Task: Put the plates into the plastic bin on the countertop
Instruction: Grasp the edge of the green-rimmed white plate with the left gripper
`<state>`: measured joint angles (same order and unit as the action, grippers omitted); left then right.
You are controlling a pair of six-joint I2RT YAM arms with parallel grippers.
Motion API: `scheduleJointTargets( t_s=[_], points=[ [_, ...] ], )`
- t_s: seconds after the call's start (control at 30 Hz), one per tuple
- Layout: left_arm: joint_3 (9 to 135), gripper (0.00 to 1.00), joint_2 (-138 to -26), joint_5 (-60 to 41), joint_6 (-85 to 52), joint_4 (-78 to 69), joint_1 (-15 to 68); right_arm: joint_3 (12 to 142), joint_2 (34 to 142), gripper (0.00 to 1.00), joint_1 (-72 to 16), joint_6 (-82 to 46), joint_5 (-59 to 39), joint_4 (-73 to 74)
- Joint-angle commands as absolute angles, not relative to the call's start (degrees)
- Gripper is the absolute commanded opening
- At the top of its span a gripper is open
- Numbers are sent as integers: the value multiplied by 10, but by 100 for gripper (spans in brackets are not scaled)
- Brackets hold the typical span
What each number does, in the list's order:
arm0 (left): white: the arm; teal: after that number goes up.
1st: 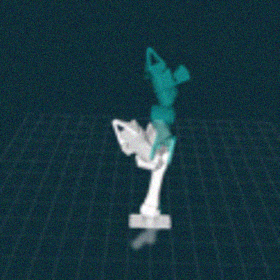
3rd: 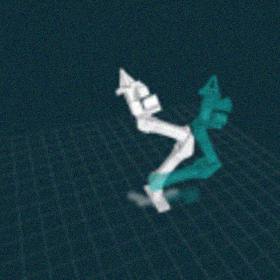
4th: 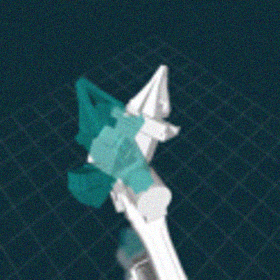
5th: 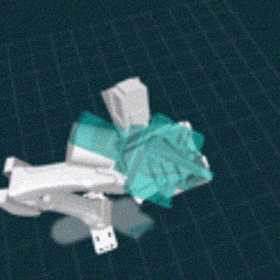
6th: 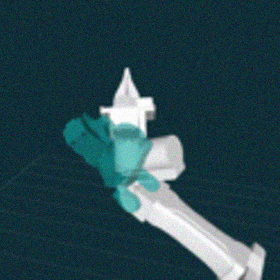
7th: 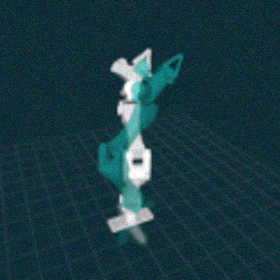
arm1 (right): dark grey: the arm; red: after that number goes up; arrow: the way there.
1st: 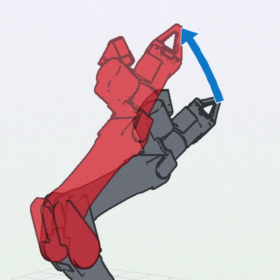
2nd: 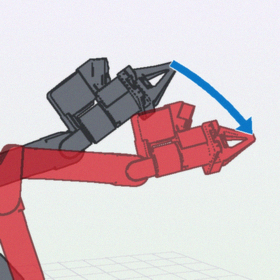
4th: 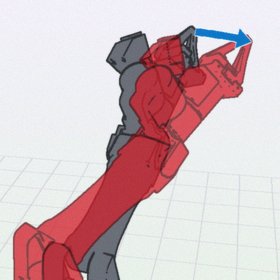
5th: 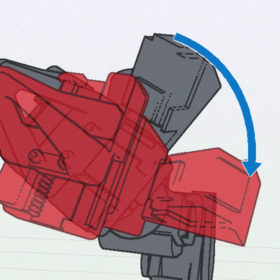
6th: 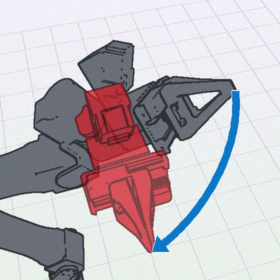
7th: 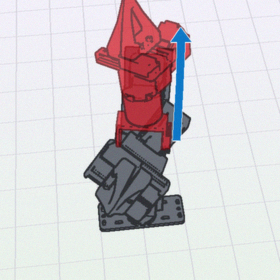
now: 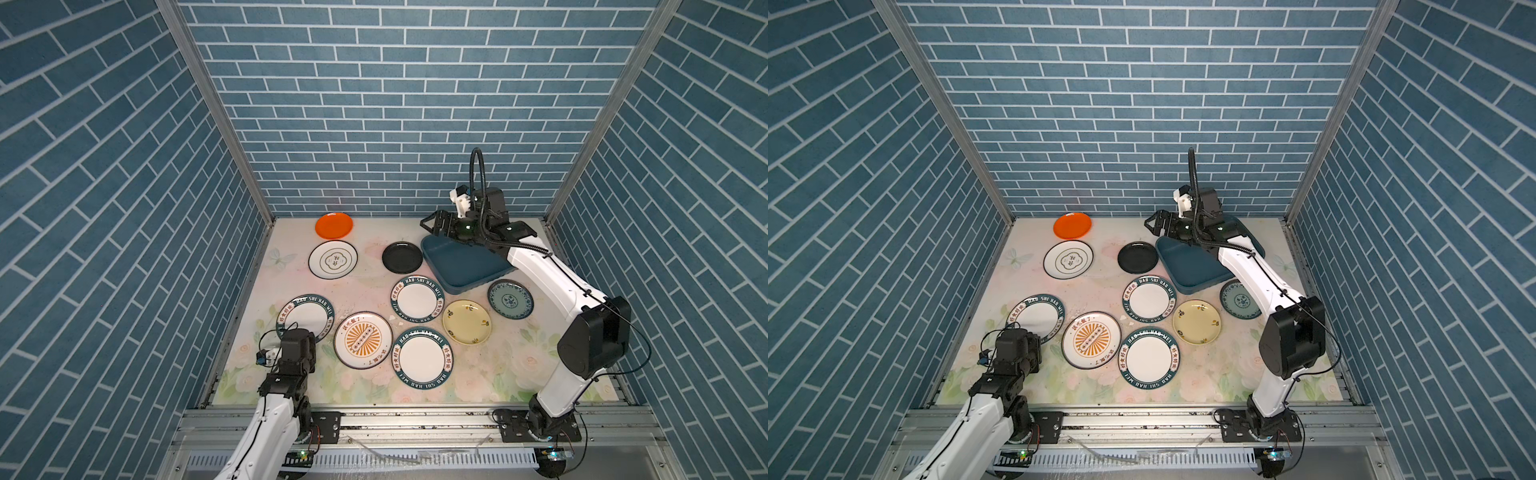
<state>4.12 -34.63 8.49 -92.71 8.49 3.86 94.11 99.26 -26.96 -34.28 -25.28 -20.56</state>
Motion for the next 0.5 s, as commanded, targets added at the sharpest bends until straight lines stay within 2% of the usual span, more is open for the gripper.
scheduleJointTargets(
  t_s=[0.0,0.2,0.47],
  points=[
    [33,31,-351,86,-918,113,33,961,1002,99,-271,-356,-250,-204],
    [44,18,-349,81,-910,118,33,961,1004,99,-271,-357,-250,-204],
    [78,10,-348,92,-888,134,33,941,985,99,-271,-353,-240,-206]
  ],
)
